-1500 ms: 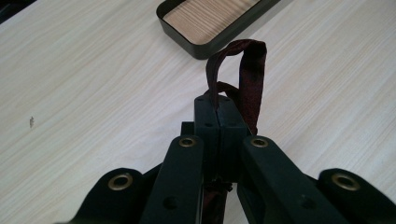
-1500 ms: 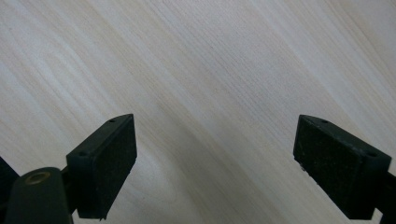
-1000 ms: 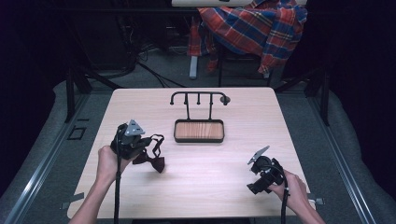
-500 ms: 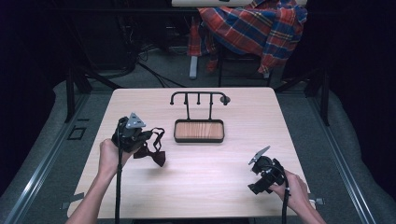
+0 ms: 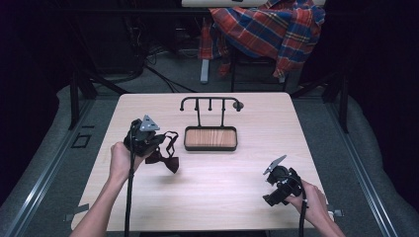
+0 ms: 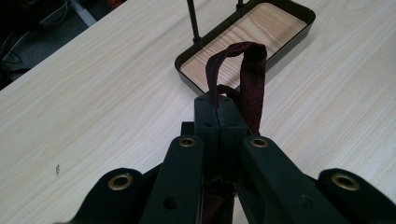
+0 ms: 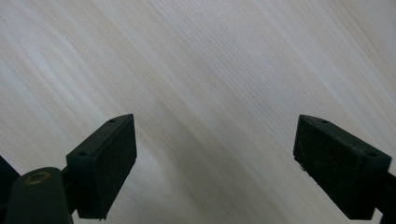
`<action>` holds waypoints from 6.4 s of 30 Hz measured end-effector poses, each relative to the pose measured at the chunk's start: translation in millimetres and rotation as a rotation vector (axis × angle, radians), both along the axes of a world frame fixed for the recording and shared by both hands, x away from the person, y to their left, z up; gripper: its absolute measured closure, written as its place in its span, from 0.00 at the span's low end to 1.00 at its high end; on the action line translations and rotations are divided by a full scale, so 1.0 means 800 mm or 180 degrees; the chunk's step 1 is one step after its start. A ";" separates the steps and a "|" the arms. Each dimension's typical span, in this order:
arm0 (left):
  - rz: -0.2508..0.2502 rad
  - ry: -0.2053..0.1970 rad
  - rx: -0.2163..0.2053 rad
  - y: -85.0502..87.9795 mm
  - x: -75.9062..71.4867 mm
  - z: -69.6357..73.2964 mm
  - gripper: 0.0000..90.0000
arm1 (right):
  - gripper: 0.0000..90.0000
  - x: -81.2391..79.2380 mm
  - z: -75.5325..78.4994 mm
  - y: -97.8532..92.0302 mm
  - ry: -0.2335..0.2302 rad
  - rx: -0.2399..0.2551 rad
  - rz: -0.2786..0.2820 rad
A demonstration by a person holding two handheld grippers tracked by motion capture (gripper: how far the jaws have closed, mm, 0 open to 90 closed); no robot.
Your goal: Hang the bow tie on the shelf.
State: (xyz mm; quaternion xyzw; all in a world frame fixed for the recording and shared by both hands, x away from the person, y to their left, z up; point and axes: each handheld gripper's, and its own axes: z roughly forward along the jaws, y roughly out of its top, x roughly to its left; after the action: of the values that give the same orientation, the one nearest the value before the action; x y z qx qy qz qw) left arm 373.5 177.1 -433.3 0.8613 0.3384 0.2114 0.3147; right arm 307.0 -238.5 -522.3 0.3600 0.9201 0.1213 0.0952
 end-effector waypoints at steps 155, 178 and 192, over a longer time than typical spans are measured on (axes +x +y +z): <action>0.0587 -0.0045 -0.0049 -0.013 0.073 0.021 0.15 | 0.14 -0.013 -0.007 -0.003 0.0105 -0.0034 0.0021; 0.0719 0.0076 0.0097 0.025 -0.017 -0.009 0.00 | 0.14 -0.013 -0.006 -0.002 0.0134 -0.0071 0.0034; 0.0676 0.0130 0.0274 0.036 -0.068 -0.035 0.00 | 0.14 -0.014 -0.007 -0.001 0.0134 -0.0083 0.0039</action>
State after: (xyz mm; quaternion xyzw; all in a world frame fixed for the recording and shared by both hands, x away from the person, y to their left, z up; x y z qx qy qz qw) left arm 318.9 205.6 -461.1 0.8374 0.4247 0.2404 0.2462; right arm 295.8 -239.1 -528.0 0.3555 0.9256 0.1022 0.0796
